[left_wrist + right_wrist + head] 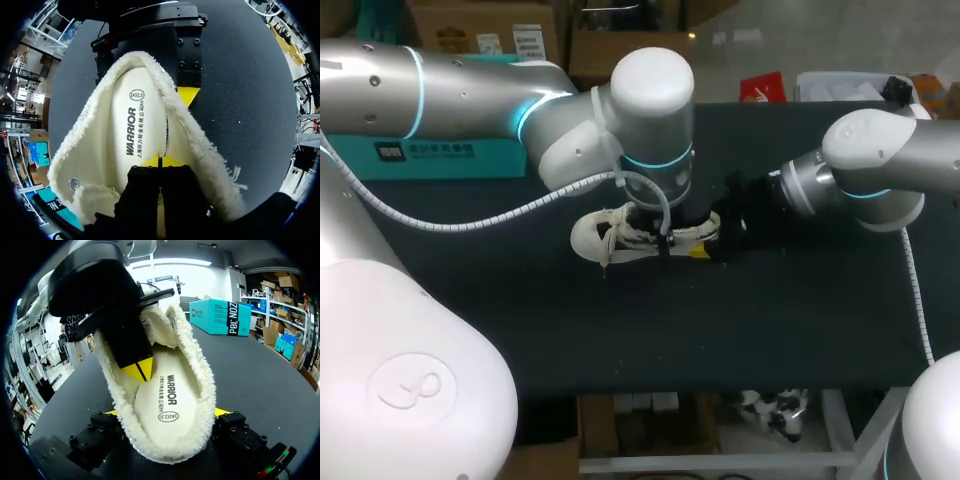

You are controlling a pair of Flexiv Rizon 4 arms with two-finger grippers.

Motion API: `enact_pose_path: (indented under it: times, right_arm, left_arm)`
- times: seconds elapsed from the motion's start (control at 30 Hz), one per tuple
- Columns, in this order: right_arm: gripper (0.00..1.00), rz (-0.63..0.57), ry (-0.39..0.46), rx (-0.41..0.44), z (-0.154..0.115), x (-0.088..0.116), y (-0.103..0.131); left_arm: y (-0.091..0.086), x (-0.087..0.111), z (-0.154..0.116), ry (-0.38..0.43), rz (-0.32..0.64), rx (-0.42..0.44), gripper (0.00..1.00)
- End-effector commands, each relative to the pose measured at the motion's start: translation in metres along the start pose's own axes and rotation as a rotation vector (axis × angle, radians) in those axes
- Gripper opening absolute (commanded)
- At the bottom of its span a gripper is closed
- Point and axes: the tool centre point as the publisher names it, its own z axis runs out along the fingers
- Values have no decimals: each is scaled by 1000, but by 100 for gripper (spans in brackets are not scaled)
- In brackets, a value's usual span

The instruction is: Open the shoe tongue, take the insole out of the shoe, put the insole back into the shoe, and pack the shoe into the shoebox

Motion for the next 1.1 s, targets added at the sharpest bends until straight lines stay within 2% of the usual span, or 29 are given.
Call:
enact_pose_path:
  times: [0.03, 0.27, 0.4, 0.6, 0.8, 1.1]
  right_arm:
    - [0, 1, 1, -2, 5, -1, -4]
    - [0, 1, 1, -2, 5, -1, -4]
    - [0, 1, 1, -2, 5, -1, -4]
    - [0, 1, 1, -2, 5, -1, -4]
    - [0, 1, 1, -2, 5, -1, -4]
    - [0, 1, 1, -2, 5, -1, -4]
  left_arm:
    - [-9, -1, 110, -30, -5, -11, 0]
    - [-8, -11, 118, -45, -9, -15, 7]
    - [-9, -17, 123, -58, -15, -16, 16]
    - [-9, -24, 131, -81, -9, -19, 16]
    - [-9, -32, 142, -140, -9, -29, 17]
    - [-6, -58, 149, -208, -27, -11, 22]
